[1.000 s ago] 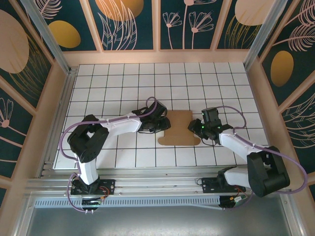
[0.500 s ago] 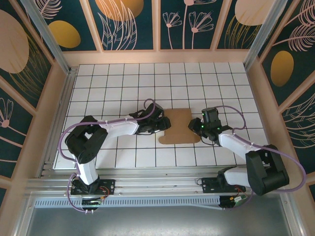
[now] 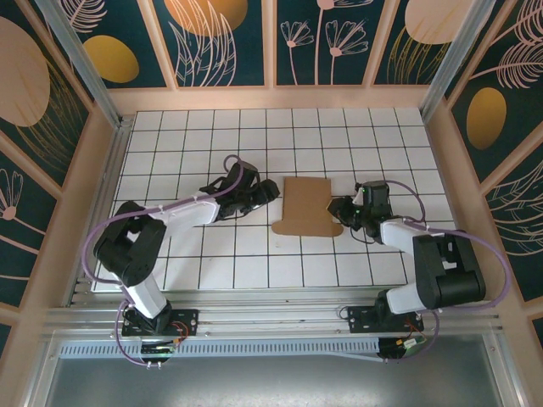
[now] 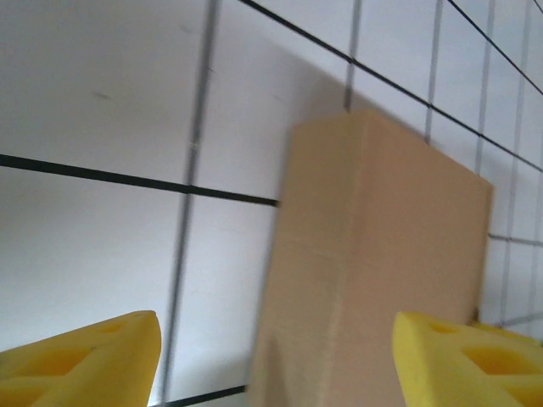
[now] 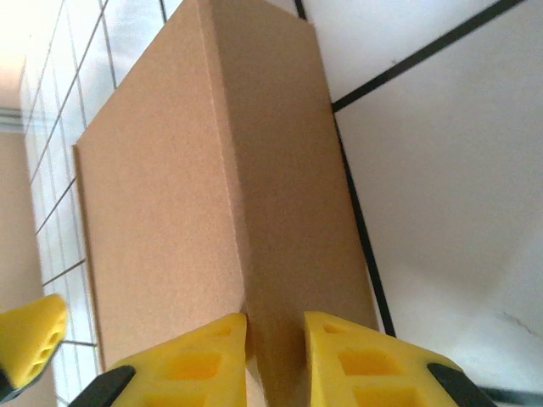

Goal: Fold the paper box

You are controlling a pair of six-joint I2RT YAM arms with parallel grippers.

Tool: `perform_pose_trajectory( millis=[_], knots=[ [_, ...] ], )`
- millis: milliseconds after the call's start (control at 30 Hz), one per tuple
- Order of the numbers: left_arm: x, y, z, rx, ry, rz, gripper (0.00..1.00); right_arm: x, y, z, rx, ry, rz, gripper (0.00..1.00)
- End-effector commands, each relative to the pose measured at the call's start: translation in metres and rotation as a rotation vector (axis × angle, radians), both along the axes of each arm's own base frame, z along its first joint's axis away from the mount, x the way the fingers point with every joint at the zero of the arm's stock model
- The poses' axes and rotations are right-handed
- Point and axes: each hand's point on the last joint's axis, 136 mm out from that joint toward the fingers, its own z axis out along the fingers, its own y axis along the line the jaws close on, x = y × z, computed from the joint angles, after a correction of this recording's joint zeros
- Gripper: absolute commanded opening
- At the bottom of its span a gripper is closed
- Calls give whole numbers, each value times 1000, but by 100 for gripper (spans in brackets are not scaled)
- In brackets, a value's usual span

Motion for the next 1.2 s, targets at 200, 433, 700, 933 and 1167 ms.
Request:
perform_pose_trajectory(
  millis=[200, 433, 700, 933, 1167],
  knots=[
    [16, -48, -10, -145, -1, -153, 79, -32, -22, -54, 38, 210, -12, 21],
    [17, -68, 7, -337, -29, -206, 87, -34, -40, -58, 70, 236, -43, 22],
    [14, -95, 22, -599, 6, -261, 81, -30, -40, -52, 65, 218, -34, 23],
    [13, -100, 26, -634, 28, -255, 50, -30, -35, -48, 78, 213, -26, 25],
    [14, -92, 36, -554, 40, -220, 37, -3, -33, 32, 47, 12, -25, 38]
  ],
)
